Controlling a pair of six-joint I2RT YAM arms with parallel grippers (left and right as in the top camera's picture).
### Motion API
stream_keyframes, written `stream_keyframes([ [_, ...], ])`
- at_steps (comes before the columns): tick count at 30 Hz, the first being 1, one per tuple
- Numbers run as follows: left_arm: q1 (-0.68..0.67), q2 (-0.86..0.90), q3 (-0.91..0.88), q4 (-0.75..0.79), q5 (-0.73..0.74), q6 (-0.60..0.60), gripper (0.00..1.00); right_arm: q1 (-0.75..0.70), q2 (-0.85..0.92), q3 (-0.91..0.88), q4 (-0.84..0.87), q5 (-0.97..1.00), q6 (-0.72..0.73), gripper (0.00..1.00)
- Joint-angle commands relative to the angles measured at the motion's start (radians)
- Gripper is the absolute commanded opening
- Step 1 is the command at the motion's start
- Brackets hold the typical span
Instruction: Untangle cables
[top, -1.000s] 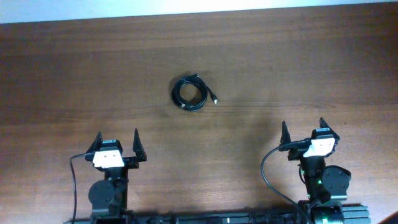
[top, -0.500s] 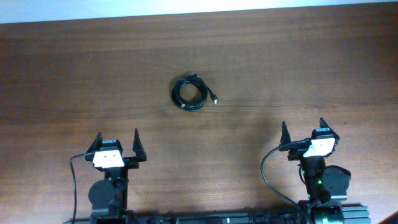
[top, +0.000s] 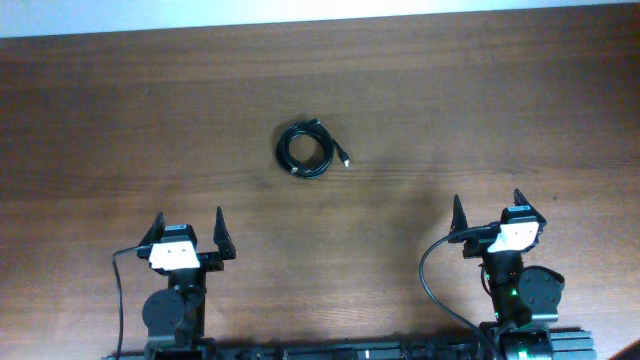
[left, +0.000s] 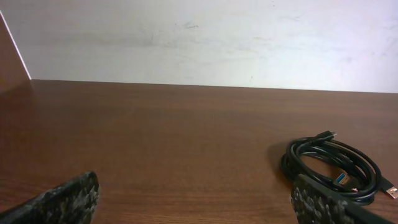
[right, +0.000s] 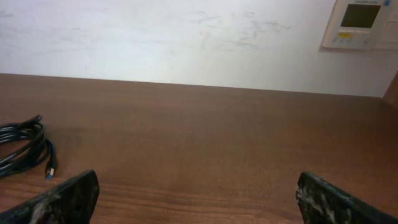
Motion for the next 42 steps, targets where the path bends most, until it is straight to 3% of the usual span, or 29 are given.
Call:
stream_keyframes([
  [1,0.007,-0.01,-0.008,0.002,-0.007,0.016,0.99,0.008,-0.006,-0.006,-0.005,0.016,0.002,0.98],
  [23,0.008,-0.01,-0.008,0.013,-0.051,0.034,0.99,0.008,-0.006,-0.006,-0.005,0.016,0.002,0.98],
  [31,0.008,-0.01,-0.007,0.33,0.109,0.034,0.99,0.008,-0.006,-0.006,-0.005,0.016,0.002,0.98],
  [37,0.008,-0.01,-0.006,0.639,0.129,0.034,0.99,0.008,-0.006,-0.006,-0.005,0.016,0.002,0.98],
  [39,0.008,-0.01,0.011,0.66,0.137,0.003,0.99,0.008,-0.006,-0.006,-0.005,0.016,0.002,0.98],
  [42,0.008,0.001,0.085,0.567,0.196,0.0,0.99,0.008,-0.006,-0.006,-0.005,0.016,0.002,0.98],
])
